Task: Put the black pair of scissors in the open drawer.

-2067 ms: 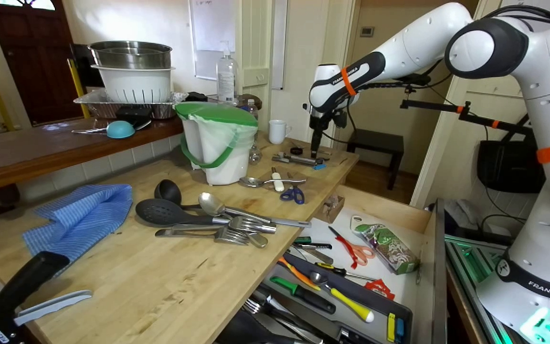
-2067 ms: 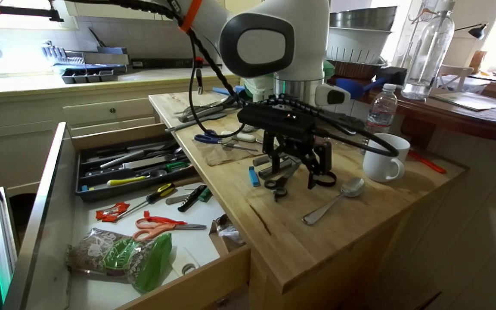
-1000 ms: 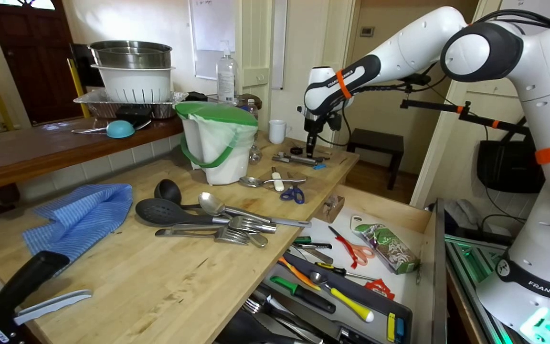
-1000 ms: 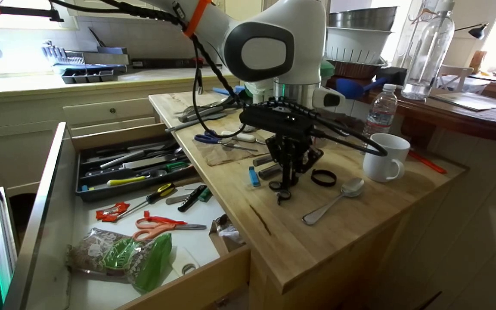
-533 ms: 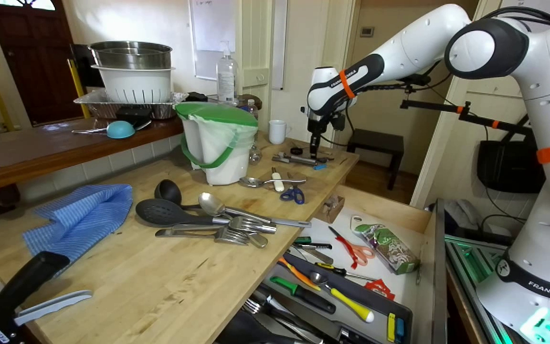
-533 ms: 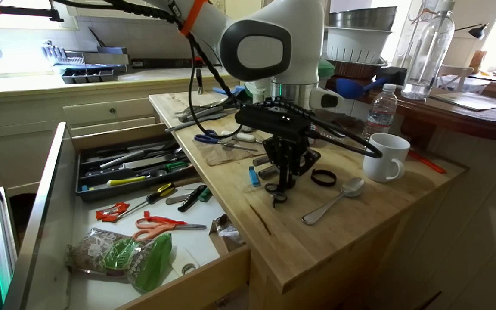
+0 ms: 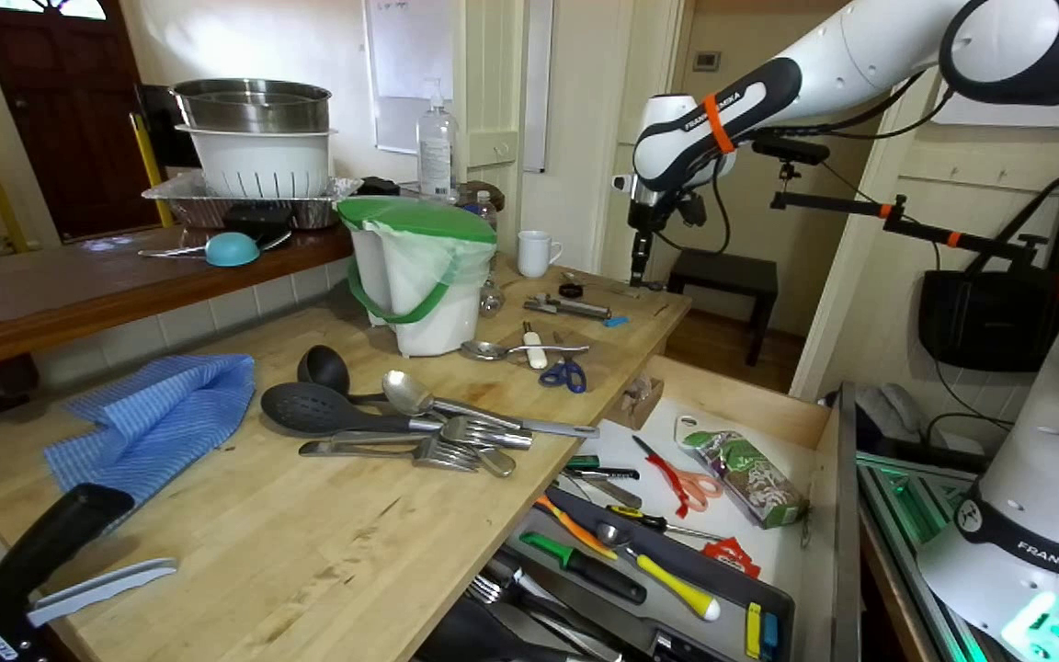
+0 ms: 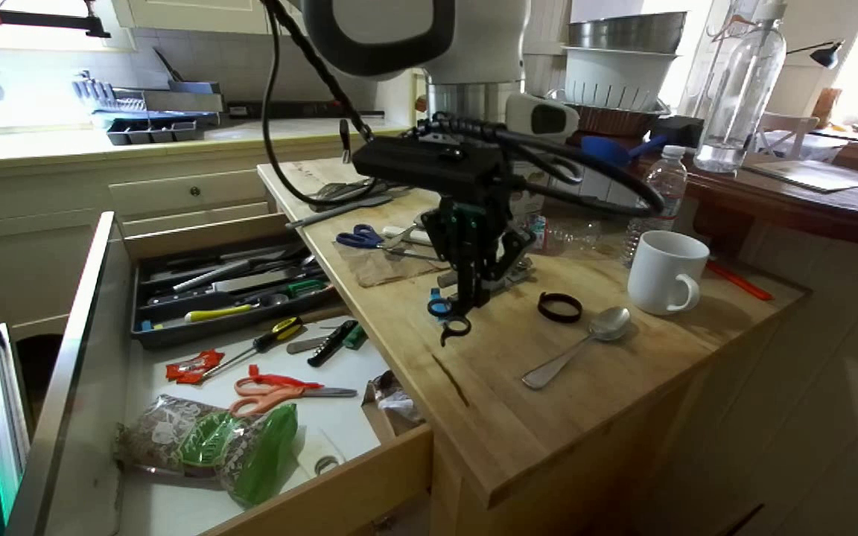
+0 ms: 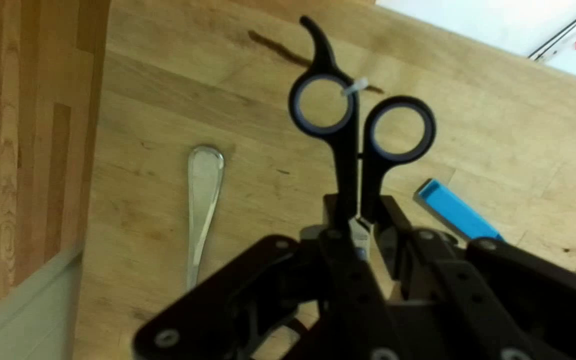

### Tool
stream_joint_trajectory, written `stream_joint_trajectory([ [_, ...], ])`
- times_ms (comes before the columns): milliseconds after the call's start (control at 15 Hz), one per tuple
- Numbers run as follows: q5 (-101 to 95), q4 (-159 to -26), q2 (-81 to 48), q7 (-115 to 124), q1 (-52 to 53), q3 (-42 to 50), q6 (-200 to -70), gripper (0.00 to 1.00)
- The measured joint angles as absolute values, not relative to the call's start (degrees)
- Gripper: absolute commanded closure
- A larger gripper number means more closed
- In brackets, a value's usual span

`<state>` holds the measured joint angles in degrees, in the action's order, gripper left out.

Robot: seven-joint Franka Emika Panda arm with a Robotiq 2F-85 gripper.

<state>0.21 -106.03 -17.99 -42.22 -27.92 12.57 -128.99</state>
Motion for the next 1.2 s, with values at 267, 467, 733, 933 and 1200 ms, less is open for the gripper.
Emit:
stream_joint_trajectory([
  [267,-3.0,-114.6,-11.5,-51.2,-27.1,12.9,-132.3,0.95],
  [467,-3.5,-121.8,-7.4,-57.1,-25.0,12.8,-138.0,0.95],
  [733,-3.5,-130.0,-3.8,-65.0,-21.8,12.3,-145.7,0.95],
  [933,-2.6,-134.5,-1.9,-71.8,-19.5,11.8,-149.7,0.95],
  [1200,5.1,-139.3,2.1,-85.0,-16.8,11.6,-150.1,0.95],
])
